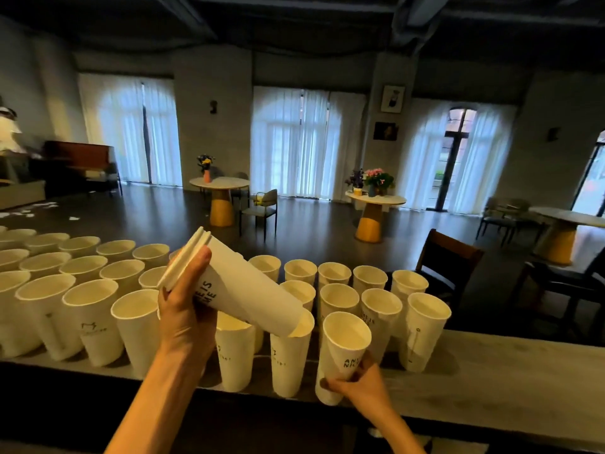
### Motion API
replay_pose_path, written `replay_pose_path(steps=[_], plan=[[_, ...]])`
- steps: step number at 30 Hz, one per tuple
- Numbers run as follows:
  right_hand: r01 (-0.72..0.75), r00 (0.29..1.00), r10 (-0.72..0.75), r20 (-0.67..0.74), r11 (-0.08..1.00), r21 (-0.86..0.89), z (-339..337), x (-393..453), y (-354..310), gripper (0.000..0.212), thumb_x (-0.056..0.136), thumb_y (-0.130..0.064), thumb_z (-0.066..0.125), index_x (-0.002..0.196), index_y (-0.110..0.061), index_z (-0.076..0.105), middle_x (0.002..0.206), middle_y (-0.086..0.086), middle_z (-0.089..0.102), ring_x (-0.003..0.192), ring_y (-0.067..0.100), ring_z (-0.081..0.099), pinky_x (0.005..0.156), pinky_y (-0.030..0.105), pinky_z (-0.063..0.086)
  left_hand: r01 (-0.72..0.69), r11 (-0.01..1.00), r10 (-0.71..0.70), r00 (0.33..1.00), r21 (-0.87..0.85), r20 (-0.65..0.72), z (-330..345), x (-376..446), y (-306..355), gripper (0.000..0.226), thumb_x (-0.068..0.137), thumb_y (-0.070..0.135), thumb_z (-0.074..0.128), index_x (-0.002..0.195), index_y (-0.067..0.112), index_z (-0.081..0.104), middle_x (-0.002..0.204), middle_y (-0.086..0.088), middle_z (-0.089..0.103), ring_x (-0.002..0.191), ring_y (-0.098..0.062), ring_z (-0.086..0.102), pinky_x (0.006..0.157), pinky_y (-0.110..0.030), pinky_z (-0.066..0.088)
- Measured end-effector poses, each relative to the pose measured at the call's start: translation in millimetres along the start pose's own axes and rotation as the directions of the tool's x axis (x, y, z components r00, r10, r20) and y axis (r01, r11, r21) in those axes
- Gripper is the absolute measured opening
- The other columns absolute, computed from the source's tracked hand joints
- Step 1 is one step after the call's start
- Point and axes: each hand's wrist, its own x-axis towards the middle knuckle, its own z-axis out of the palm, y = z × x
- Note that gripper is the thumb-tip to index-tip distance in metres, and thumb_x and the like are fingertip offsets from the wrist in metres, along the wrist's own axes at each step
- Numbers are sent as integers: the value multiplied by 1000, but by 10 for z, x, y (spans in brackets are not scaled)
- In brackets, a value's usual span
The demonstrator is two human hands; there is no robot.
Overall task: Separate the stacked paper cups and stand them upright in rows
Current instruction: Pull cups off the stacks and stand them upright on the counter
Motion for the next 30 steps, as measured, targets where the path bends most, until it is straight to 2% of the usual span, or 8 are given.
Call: replay_pose_path(steps=[3,7,13,19,21,23,25,30], plan=[[5,999,-5,38,1000,-4,4,55,17,124,25,-45,96,134,-21,42,116,-6,58,124,25,55,100,47,50,-5,999,7,999,41,-44,74,-64,-102,29,81,27,67,111,30,68,95,4,70,100,-16,63,81,-38,61],[-14,1000,14,27,1000,0,-16,106,17,105,56,-16,93,143,-19,35,137,1,53,132,27,47,104,44,44,18,996,-20,999,92,26,166,-168,-197,16,72,35,72,85,40,79,83,8,74,90,-14,65,87,-46,55],[6,989,-11,145,999,39,-186,43,34,96,58,-14,93,134,-34,38,124,-13,55,123,14,49,90,31,51,136,983,-147,986,124,79,322,-325,-406,106,24,62,92,120,26,65,100,-5,71,96,-21,64,76,-40,57],[11,1000,-14,23,992,127,-643,-206,-153,13,93,-16,63,105,-14,68,89,-3,73,102,24,67,65,12,50,307,921,-368,887,241,277,691,-653,-805,81,31,56,87,106,30,71,88,0,75,84,-19,69,63,-32,57],[-92,982,34,188,947,309,-768,-355,-278,37,94,-40,57,118,-14,65,96,4,76,97,24,70,73,24,56,311,909,-399,843,278,362,833,-803,-1007,70,37,55,87,101,31,74,95,-4,75,84,-19,70,70,-36,58],[-146,946,10,323,905,399,-927,-491,-309,82,70,-69,69,127,-11,59,107,20,71,92,33,69,79,42,58,317,896,-426,810,310,403,940,-917,-1186,77,46,52,85,115,24,69,105,-10,74,93,-24,70,76,-38,57],[-146,918,-14,396,917,371,-1060,-599,-289,114,42,-74,82,128,-4,53,94,24,71,74,34,70,66,42,59,344,879,-462,783,329,417,1013,-988,-1311,92,43,55,87,125,18,64,111,-14,72,99,-28,68,78,-38,55],[-57,967,0,256,975,215,-1355,-646,-149,103,41,-76,82,121,-16,56,103,10,72,90,26,70,77,40,56,295,889,-432,792,350,431,1179,-1062,-1467,75,48,52,81,118,29,66,108,-2,73,102,-25,68,76,-35,57]])
